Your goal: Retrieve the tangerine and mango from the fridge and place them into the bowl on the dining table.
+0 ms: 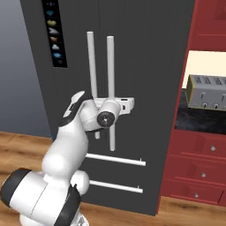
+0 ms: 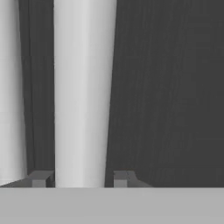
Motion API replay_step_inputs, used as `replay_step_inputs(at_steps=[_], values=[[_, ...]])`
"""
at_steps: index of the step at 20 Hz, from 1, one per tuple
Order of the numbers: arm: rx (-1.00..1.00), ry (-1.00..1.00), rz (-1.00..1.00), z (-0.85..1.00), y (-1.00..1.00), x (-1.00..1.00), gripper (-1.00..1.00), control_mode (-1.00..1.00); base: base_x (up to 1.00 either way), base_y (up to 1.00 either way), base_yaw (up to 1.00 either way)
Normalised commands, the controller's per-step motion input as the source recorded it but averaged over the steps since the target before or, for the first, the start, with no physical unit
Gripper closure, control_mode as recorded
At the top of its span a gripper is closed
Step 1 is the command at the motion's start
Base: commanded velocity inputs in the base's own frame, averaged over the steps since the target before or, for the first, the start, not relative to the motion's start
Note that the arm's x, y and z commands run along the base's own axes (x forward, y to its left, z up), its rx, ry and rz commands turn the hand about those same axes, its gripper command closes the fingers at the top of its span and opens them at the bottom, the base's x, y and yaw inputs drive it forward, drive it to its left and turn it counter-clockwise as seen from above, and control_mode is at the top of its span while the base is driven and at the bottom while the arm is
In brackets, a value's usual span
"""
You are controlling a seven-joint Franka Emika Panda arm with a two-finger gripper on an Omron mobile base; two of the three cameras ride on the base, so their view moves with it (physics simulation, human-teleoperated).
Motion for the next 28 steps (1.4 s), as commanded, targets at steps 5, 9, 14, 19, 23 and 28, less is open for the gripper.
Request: replay_step_inputs(at_steps=[5, 9, 14, 19, 23, 28], values=[[0.0, 0.05, 0.0, 0.44, -0.89, -0.8, 1.0, -1.0, 0.0, 0.0, 0.0], [0.0, 0.1, 0.0, 0.61, -0.78, -0.44, -1.0, -1.0, 0.0, 0.0, 0.0], [0.0, 0.1, 0.0, 0.73, -0.7, -0.43, -1.0, -1.0, 0.0, 0.0, 0.0], [0.0, 0.01, 0.0, 0.68, -0.45, -0.96, -1.0, -1.0, 0.0, 0.0, 0.0], [-0.04, 0.0, 0.04, 0.62, -0.04, -0.86, -1.0, -1.0, 0.0, 0.0, 0.0], [-0.24, 0.09, 0.0, 0.34, 0.48, -0.44, -1.0, -1.0, 0.0, 0.0, 0.0]])
